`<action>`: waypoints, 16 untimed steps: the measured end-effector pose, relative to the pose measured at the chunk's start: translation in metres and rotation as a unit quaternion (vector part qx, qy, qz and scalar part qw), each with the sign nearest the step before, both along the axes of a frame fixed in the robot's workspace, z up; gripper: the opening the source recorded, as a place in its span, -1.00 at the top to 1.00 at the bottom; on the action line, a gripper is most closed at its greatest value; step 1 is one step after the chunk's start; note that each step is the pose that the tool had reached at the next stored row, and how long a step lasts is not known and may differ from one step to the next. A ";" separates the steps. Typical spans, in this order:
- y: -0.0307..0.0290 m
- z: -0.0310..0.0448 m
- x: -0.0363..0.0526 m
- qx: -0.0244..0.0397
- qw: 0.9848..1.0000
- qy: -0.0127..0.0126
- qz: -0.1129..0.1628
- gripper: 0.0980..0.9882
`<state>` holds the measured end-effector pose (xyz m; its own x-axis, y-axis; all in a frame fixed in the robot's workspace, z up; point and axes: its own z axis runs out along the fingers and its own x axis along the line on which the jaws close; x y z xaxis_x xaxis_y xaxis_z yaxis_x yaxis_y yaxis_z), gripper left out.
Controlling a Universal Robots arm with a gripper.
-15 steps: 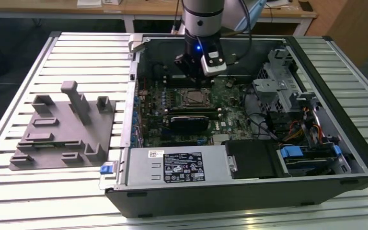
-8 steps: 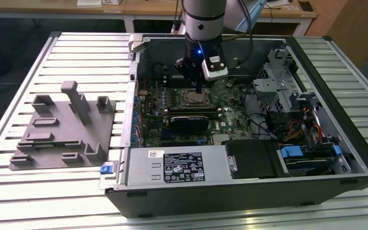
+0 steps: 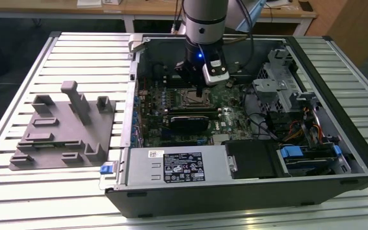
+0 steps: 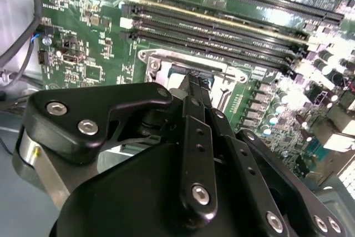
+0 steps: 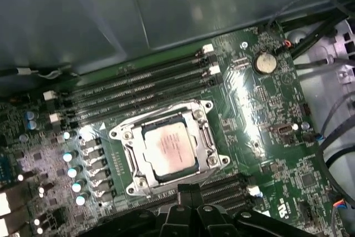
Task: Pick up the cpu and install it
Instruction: 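Install the second cpu locking lever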
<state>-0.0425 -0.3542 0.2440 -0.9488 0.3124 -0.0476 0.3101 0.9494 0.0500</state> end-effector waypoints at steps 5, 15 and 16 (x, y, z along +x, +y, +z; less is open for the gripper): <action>-0.0039 -0.0020 0.0000 0.000 1.000 0.000 0.006 0.98; -0.0053 -0.0087 -0.0006 -0.001 0.999 0.002 0.047 0.98; -0.0054 -0.0094 -0.0007 -0.001 0.999 0.002 0.052 0.98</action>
<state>-0.0433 -0.3596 0.2346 -0.9764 0.2114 -0.0438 0.2093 0.9767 0.0473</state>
